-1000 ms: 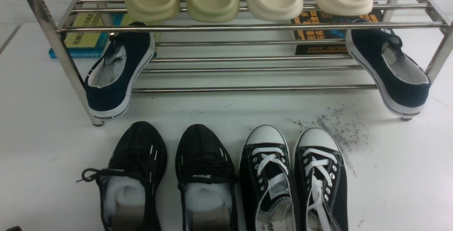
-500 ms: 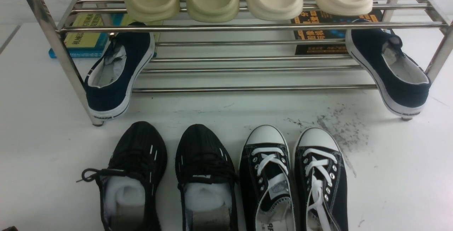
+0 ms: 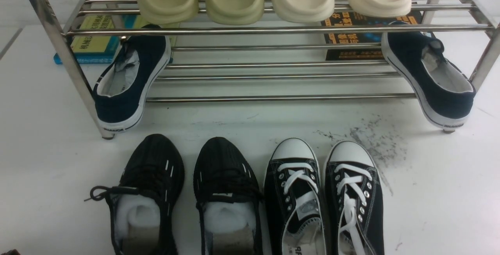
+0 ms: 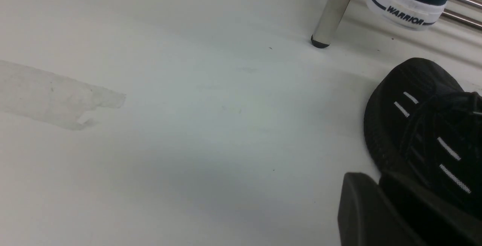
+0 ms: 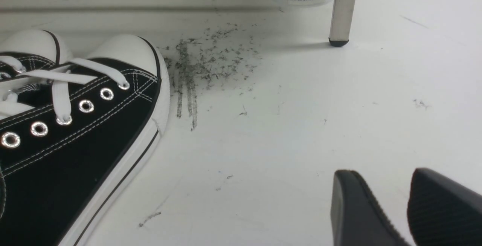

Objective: Take the shoes off the shelf with your hand on the white table.

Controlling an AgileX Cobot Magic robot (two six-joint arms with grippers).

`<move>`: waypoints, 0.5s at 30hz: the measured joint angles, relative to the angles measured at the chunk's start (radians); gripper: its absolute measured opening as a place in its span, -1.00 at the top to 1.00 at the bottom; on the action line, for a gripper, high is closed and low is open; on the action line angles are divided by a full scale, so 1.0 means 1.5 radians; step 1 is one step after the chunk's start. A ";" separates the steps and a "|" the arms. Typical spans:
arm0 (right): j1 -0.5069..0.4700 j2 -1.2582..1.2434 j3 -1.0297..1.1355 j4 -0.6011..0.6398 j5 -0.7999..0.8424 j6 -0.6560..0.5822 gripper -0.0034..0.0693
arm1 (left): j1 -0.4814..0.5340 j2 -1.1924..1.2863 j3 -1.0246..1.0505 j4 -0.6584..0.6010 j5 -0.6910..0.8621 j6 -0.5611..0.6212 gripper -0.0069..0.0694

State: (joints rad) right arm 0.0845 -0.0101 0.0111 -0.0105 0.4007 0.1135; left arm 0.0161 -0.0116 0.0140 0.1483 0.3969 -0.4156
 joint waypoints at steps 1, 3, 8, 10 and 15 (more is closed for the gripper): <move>0.000 0.000 0.000 0.000 0.000 0.000 0.25 | 0.000 0.000 0.000 0.000 0.000 0.000 0.57; 0.000 0.000 0.000 0.000 0.000 0.000 0.25 | 0.000 0.000 0.000 0.001 0.000 0.000 0.56; 0.000 0.000 0.000 0.000 -0.001 0.000 0.25 | 0.000 0.000 0.000 0.002 0.000 0.000 0.54; 0.000 0.000 0.000 0.000 -0.001 0.000 0.25 | 0.000 0.000 0.000 0.002 0.000 0.000 0.54; 0.000 0.000 0.000 0.000 -0.001 0.000 0.25 | 0.000 0.000 0.000 0.002 0.000 0.000 0.54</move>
State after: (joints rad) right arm 0.0845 -0.0101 0.0111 -0.0105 0.3998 0.1135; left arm 0.0161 -0.0116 0.0140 0.1512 0.3969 -0.4156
